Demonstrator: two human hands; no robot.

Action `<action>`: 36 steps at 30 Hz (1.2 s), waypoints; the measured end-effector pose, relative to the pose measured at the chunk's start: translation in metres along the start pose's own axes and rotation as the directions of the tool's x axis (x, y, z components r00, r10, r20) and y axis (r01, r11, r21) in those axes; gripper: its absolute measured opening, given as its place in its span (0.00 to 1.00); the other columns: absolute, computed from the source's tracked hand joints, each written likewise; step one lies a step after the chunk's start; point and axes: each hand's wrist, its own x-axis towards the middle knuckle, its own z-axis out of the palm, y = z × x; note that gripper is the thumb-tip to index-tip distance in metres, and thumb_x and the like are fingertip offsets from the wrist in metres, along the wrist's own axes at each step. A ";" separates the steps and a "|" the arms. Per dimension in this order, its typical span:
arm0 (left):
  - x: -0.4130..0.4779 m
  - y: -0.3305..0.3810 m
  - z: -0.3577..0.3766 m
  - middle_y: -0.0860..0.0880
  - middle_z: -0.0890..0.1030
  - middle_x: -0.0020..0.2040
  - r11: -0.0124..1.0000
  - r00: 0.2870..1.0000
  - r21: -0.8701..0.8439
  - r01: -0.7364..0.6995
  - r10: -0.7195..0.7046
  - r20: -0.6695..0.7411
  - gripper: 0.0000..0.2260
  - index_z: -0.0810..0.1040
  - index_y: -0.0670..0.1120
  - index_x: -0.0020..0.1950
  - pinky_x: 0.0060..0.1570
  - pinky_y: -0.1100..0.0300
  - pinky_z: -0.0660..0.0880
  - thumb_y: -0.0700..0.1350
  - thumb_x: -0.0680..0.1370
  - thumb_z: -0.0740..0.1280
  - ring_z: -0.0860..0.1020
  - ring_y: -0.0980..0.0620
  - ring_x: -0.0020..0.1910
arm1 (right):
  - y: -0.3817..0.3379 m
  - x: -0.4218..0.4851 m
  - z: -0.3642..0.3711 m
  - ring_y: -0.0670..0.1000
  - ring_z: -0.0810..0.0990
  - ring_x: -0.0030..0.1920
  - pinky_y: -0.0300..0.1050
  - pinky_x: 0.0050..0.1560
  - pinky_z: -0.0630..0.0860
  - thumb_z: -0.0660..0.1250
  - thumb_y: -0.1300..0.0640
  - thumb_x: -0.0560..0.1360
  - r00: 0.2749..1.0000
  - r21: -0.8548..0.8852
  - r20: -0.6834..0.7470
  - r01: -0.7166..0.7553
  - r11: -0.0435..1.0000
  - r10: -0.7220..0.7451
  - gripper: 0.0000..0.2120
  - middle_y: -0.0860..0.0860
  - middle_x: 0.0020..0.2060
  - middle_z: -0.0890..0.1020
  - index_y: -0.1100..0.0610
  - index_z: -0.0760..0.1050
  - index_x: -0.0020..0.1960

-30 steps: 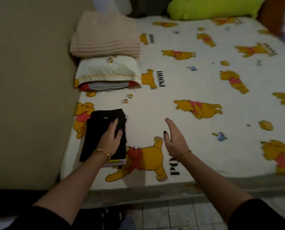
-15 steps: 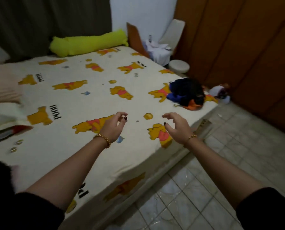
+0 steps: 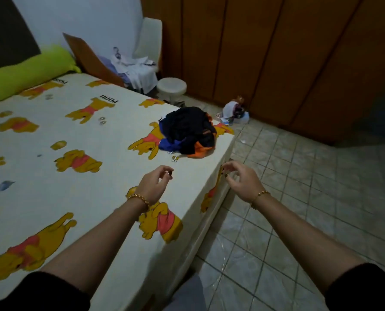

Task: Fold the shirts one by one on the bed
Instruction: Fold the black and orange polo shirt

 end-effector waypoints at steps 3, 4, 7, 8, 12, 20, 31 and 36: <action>0.072 -0.004 0.011 0.49 0.82 0.49 1.000 1.000 -0.011 0.022 -0.022 0.005 0.10 0.75 0.47 0.59 0.42 0.66 0.68 0.44 0.81 0.58 0.77 0.53 0.48 | 0.022 0.065 0.001 0.48 0.76 0.53 0.38 0.52 0.70 0.64 0.62 0.75 0.999 0.014 0.016 -0.031 0.999 0.031 0.12 0.52 0.52 0.79 0.56 0.76 0.58; 0.096 -0.003 0.013 0.50 0.82 0.49 0.999 1.000 -0.016 0.028 -0.028 0.003 0.10 0.76 0.47 0.58 0.40 0.68 0.68 0.44 0.81 0.58 0.77 0.55 0.46 | 0.027 0.087 0.001 0.49 0.76 0.53 0.41 0.53 0.72 0.64 0.61 0.75 0.998 0.026 0.032 -0.048 0.999 0.047 0.12 0.52 0.52 0.79 0.57 0.76 0.58; 0.161 -0.008 0.022 0.51 0.81 0.47 0.999 0.999 -0.004 0.033 -0.033 0.017 0.08 0.76 0.47 0.57 0.36 0.72 0.65 0.44 0.81 0.59 0.75 0.61 0.40 | 0.048 0.148 0.005 0.50 0.77 0.53 0.46 0.57 0.74 0.65 0.61 0.74 0.997 0.043 0.045 -0.057 0.997 0.055 0.12 0.52 0.52 0.79 0.58 0.76 0.57; 0.181 -0.009 0.026 0.51 0.82 0.47 0.999 0.999 -0.009 0.037 -0.036 0.026 0.08 0.76 0.48 0.56 0.37 0.72 0.66 0.44 0.81 0.59 0.75 0.61 0.41 | 0.055 0.166 0.006 0.50 0.77 0.53 0.46 0.57 0.74 0.65 0.61 0.74 0.997 0.039 0.048 -0.066 0.997 0.064 0.12 0.52 0.52 0.80 0.58 0.76 0.57; 0.250 -0.017 0.039 0.51 0.81 0.48 0.999 0.996 -0.015 0.051 -0.050 0.078 0.07 0.76 0.49 0.56 0.40 0.68 0.71 0.45 0.81 0.60 0.79 0.55 0.47 | 0.090 0.225 0.012 0.46 0.75 0.53 0.38 0.56 0.70 0.66 0.62 0.74 0.990 0.009 0.091 -0.114 0.993 0.112 0.13 0.51 0.54 0.79 0.57 0.75 0.58; 0.347 -0.048 0.081 0.50 0.81 0.49 0.982 0.974 0.069 0.177 -0.185 0.130 0.08 0.76 0.47 0.58 0.39 0.65 0.70 0.44 0.79 0.63 0.77 0.54 0.45 | 0.164 0.333 0.041 0.50 0.75 0.61 0.42 0.61 0.70 0.64 0.59 0.75 0.924 -0.171 0.333 -0.136 0.976 0.188 0.15 0.49 0.59 0.78 0.53 0.74 0.62; 0.459 -0.072 0.150 0.49 0.80 0.52 0.920 0.910 0.088 0.383 -0.392 0.137 0.09 0.76 0.45 0.58 0.49 0.63 0.71 0.42 0.79 0.63 0.76 0.54 0.49 | 0.263 0.458 0.109 0.54 0.35 0.76 0.66 0.72 0.47 0.57 0.59 0.80 0.672 -0.549 0.736 0.518 0.656 0.085 0.35 0.51 0.76 0.36 0.46 0.40 0.78; 0.476 -0.088 0.164 0.48 0.79 0.53 0.911 0.904 0.112 0.397 -0.409 0.123 0.11 0.76 0.44 0.58 0.54 0.63 0.70 0.41 0.76 0.67 0.76 0.51 0.54 | 0.283 0.481 0.132 0.54 0.39 0.77 0.64 0.73 0.45 0.56 0.57 0.81 0.643 -0.501 0.763 0.528 0.686 0.062 0.25 0.52 0.77 0.42 0.46 0.55 0.76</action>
